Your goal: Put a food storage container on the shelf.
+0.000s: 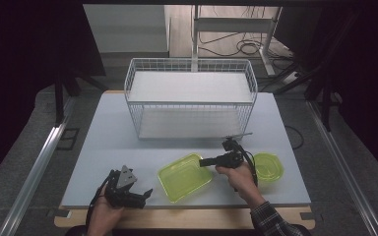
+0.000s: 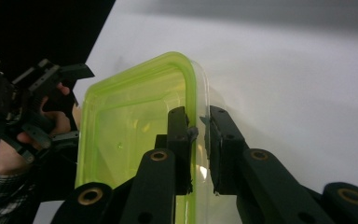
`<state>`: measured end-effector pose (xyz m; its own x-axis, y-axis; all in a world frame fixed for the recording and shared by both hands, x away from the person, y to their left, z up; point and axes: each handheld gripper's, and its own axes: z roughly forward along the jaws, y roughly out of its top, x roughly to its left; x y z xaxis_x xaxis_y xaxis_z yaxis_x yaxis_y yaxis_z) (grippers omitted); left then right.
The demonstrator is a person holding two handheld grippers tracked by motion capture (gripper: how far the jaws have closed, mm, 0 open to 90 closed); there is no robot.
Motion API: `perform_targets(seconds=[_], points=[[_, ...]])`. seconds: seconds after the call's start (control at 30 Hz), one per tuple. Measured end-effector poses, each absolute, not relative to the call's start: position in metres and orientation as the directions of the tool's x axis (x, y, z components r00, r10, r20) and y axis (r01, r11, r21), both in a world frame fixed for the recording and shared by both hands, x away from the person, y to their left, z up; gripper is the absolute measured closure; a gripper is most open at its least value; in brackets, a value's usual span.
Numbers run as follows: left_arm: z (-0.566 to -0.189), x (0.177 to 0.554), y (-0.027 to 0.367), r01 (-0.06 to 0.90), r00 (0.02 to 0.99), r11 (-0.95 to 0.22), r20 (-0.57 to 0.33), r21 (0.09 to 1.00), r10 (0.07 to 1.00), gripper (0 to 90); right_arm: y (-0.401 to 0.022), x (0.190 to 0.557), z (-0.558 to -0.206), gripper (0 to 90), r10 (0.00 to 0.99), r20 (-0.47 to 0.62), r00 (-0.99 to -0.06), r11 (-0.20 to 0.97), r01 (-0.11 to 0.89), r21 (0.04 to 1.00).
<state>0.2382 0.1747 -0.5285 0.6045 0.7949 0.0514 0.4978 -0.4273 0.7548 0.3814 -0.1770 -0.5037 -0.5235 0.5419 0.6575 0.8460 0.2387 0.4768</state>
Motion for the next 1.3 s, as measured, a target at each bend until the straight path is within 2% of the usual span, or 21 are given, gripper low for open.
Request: perform_targets(seconds=[0.3, 1.3], points=[[-0.527, 0.239, 0.179, 0.506, 0.589, -0.384, 0.015, 0.772, 0.808, 1.8, -0.186, 0.38, -0.485, 79.8, 0.524, 0.667, -0.53, 0.19, 0.836, 0.515], [-0.527, 0.239, 0.179, 0.503, 0.593, -0.381, 0.01, 0.776, 0.805, 1.4, -0.198, 0.393, -0.41, 79.7, 0.481, 0.669, -0.567, 0.091, 0.791, 0.605]])
